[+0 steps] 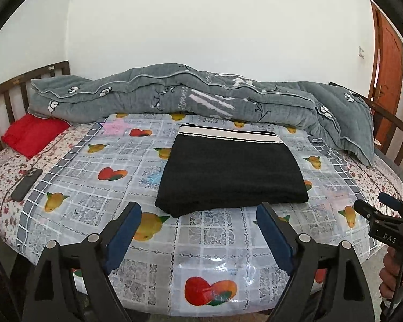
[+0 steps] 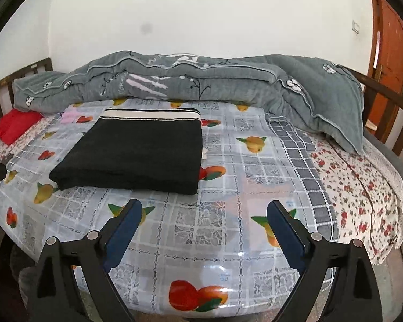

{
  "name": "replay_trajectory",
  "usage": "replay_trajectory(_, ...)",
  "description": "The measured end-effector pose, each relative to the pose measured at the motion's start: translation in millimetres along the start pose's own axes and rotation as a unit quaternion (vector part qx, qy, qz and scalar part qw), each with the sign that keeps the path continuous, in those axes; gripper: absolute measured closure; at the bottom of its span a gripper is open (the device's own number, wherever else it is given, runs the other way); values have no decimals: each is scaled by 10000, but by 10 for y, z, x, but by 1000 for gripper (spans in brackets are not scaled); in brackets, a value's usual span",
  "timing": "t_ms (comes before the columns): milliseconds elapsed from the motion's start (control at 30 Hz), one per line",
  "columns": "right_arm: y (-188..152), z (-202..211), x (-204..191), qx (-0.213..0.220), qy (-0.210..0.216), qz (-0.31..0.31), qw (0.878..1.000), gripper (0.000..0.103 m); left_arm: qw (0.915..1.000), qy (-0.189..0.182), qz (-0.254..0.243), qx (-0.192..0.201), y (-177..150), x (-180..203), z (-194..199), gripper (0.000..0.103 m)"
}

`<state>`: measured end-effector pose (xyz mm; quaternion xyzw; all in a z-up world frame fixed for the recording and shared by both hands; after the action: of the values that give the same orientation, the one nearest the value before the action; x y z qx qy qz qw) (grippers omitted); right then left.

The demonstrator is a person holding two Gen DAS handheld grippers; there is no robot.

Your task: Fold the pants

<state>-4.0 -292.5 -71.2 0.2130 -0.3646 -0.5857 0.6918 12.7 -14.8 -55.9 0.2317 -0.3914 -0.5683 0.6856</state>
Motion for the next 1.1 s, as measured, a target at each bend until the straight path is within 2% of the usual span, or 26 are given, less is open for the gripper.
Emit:
replay_trajectory(167, -15, 225, 46, 179, -86, -67, 9998, 10, 9998, -144, -53, 85, -34, 72, 129, 16)
replay_trajectory(367, -21, 387, 58, 303, -91, -116, 9994, 9, 9998, -84, 29, 179, -45, 61, 191, 16)
replay_trajectory(667, -47, 427, 56, 297, -111, -94, 9995, 9, 9997, -124, 99, 176, -46, 38, 186, 16)
replay_trajectory(1100, -80, 412, 19, 271, -96, -73, 9996, 9, 9996, 41, -21, 262, -70, 47, 179, 16)
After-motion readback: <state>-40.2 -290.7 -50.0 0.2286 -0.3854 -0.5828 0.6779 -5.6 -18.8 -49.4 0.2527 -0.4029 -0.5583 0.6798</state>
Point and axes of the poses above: each gripper's, at about its wrist camera, not at the fingertips, and z roughly against the way its jaws point, x to its right, y to its top, the point moved 4 cm from there along -z, roughly the way its jaws point, and after that the axes turned 15 degrees about z, right-handed, at the moved point
